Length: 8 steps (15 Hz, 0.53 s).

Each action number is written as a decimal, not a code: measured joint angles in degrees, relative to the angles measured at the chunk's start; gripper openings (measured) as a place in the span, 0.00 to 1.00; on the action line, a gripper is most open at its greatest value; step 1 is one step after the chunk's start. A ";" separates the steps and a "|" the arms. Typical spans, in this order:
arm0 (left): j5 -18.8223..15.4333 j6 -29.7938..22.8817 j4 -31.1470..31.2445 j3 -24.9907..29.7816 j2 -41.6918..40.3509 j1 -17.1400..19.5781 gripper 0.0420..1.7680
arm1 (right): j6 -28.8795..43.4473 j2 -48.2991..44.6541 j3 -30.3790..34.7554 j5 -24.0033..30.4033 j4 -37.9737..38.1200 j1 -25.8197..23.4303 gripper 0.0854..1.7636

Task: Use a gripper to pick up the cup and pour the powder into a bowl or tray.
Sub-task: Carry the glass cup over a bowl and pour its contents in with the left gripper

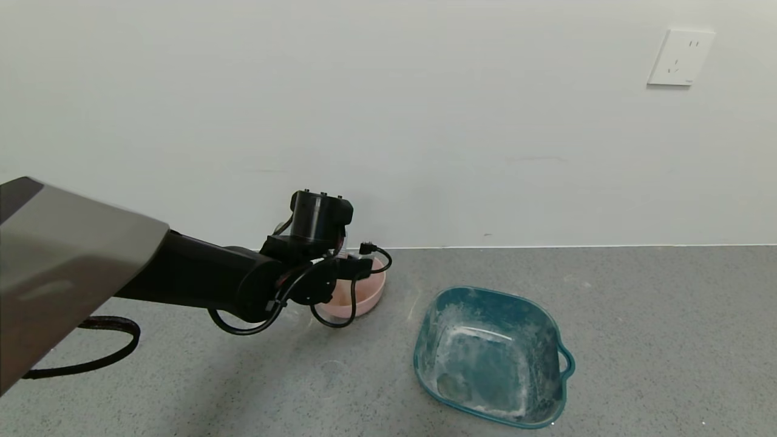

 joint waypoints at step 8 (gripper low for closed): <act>3.67 2.84 0.57 -1.16 0.24 -0.39 0.73 | 0.02 0.00 0.00 0.00 0.02 0.00 0.97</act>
